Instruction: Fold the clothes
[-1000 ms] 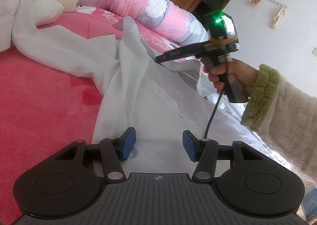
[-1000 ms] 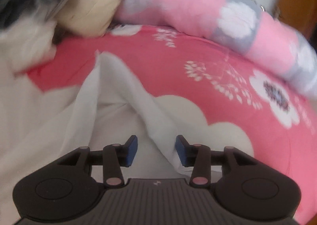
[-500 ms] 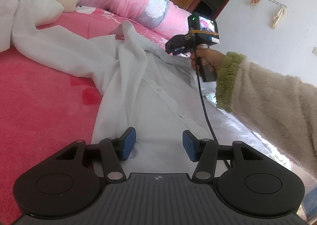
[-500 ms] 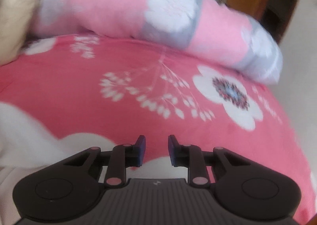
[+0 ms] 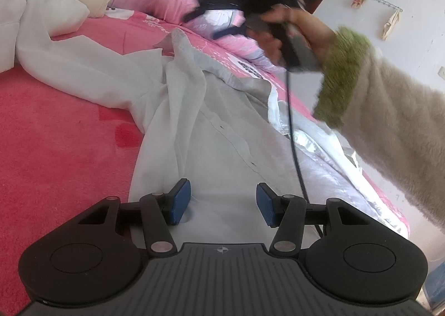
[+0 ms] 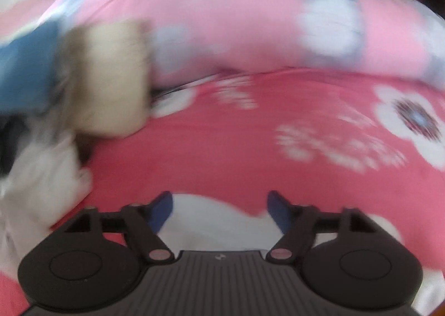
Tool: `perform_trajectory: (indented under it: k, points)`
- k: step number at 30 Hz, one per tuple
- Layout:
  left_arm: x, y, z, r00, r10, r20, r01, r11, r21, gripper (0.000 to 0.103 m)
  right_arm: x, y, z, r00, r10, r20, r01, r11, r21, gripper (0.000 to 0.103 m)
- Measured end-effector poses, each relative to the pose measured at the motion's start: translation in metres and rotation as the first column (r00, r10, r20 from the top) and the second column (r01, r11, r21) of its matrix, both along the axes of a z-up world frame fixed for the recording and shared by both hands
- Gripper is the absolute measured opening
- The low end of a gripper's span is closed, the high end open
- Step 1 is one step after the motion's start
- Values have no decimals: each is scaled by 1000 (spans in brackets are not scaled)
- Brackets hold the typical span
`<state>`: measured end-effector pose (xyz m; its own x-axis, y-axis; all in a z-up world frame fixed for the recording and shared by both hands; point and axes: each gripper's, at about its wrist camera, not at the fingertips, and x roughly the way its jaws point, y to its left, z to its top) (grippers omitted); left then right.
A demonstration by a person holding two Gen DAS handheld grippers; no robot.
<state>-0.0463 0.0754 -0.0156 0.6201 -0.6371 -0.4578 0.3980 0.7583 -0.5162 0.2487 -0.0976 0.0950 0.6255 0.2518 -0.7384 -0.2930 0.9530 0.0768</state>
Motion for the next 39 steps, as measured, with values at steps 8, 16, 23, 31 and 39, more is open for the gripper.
perform_trajectory:
  k: [8,16,23,31,39]
  points:
    - [2,1,0,1000,-1,-2,1,1000,-10,52,32,90,-45,996,71,-54,-86,920,-382,65]
    - [2,2,-1,1000,-2,-4,2,1000,-16,52,3,-9,-39,994,-96,-54,97,995,15,5]
    - [2,3,-1,1000,-2,-6,2,1000,-18,52,-50,-145,-20,955,-268,-129,286,707,647,5]
    - [2,4,0,1000,-3,-9,2,1000,-23,52,-55,-206,-99,857,-358,-371,504,428,750,8]
    - [0,5,1,1000,-2,-11,2,1000,-29,52,-55,-222,-95,809,-511,-292,525,403,749,8]
